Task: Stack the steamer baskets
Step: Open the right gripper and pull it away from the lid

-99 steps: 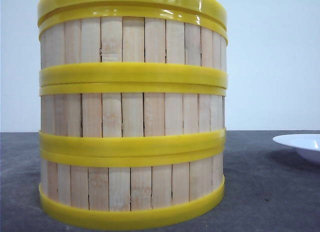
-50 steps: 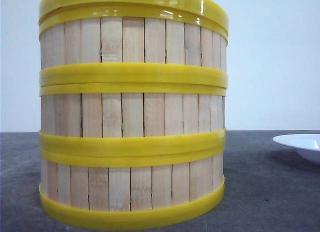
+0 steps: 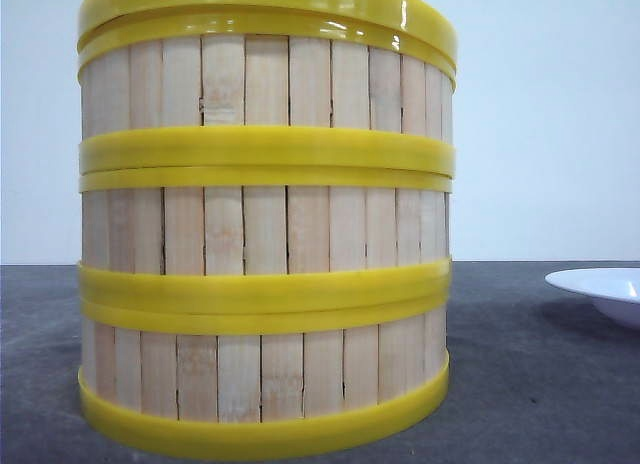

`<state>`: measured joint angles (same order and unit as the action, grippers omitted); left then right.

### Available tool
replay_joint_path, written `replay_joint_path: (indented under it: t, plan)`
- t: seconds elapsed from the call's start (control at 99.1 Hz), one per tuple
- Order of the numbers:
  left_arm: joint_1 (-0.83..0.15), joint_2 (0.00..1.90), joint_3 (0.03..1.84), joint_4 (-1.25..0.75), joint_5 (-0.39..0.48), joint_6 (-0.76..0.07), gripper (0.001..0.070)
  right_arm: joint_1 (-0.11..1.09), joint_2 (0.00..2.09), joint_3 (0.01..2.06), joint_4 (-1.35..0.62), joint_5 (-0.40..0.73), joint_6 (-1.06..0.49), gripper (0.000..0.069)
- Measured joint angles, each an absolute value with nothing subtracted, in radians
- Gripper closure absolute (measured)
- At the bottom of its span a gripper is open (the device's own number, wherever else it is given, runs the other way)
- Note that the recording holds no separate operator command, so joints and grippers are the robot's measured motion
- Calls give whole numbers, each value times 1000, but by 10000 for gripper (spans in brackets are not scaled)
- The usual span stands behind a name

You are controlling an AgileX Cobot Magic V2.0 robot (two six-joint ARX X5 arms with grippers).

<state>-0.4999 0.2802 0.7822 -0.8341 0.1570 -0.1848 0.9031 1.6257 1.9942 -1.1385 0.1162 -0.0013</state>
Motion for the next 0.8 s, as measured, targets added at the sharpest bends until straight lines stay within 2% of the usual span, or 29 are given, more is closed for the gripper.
replay_joint_path:
  t: [0.151,0.383,0.494,0.635,0.797]
  plan:
    - [-500,280,782,-834,157,-185,434,903,1555,2070,-1138,165,-3,428]
    - [-500,280,782,-813,157,-184,434,903,1381,2079,-1159,308,0,425]
    - [-500,280,782,-782,157,-184,434,903,1322,2058,-1177,316,1,416]
    - [-500,280,782,-768,157,-181,434,908,1220,1925,-1165,320,10,414]
    - [-500,288,782,-767,157,-176,434,910,1036,1628,-1045,385,65,414]
